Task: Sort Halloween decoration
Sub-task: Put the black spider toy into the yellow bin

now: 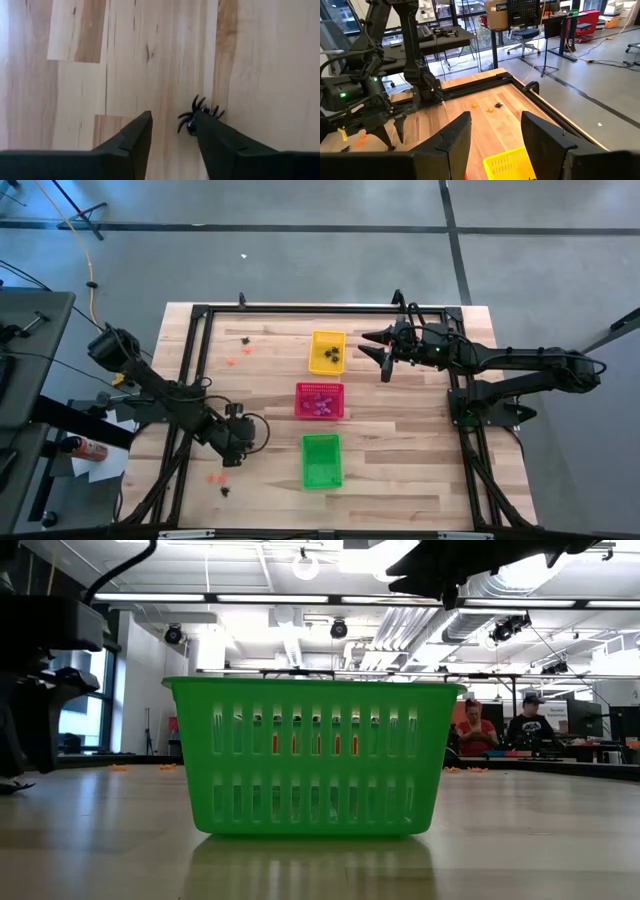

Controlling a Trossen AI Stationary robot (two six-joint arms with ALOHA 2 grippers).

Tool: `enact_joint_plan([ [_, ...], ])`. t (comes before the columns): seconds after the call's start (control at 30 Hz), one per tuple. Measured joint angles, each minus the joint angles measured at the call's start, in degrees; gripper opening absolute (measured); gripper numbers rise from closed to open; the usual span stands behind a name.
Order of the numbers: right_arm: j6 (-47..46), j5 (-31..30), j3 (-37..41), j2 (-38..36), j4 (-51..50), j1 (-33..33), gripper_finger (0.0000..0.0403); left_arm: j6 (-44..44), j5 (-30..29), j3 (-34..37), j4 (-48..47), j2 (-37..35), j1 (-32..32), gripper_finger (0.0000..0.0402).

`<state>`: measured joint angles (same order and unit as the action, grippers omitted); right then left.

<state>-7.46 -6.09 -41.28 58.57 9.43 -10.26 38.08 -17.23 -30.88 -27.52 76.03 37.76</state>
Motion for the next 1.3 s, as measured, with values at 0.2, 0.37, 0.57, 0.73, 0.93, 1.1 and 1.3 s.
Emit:
enact_joint_plan([
  [0.2, 0.0, 0.0, 0.0, 0.0, -0.3, 0.0, 0.0169, 0.7, 0.0, -0.1, 1.0, 1.7, 0.0, 0.015],
  [0.37, 0.0, 0.0, 0.0, 0.0, -0.8, 0.0, 0.0169, 0.7, -0.4, -0.2, 1.6, 2.1, 0.1, 0.0143],
  [0.57, 0.0, 0.0, 0.0, 0.0, -1.5, 0.0, 0.0169, 0.4, -1.0, -0.1, 0.8, 0.9, 0.0, 0.0142],
  [0.73, 0.0, 0.0, 0.0, 0.0, -1.7, 0.0, 0.0169, 2.2, -0.1, -0.1, 1.2, -1.9, 0.4, 0.0136],
  [0.93, 0.0, 0.0, 0.0, 0.0, -1.9, 0.0, 0.0169, -0.7, 0.6, 0.5, 1.1, -1.7, 2.4, 0.0129],
  [1.1, 0.0, 0.0, 0.0, 0.0, -2.0, 0.0, 0.0169, -1.2, 0.0, 2.1, 1.9, -1.7, 2.9, 0.0129],
  [1.3, 0.0, 0.0, 0.0, 0.0, -2.1, 0.0, 0.0169, 0.8, 0.0, 4.2, 5.4, -1.7, 2.9, 0.0129],
])
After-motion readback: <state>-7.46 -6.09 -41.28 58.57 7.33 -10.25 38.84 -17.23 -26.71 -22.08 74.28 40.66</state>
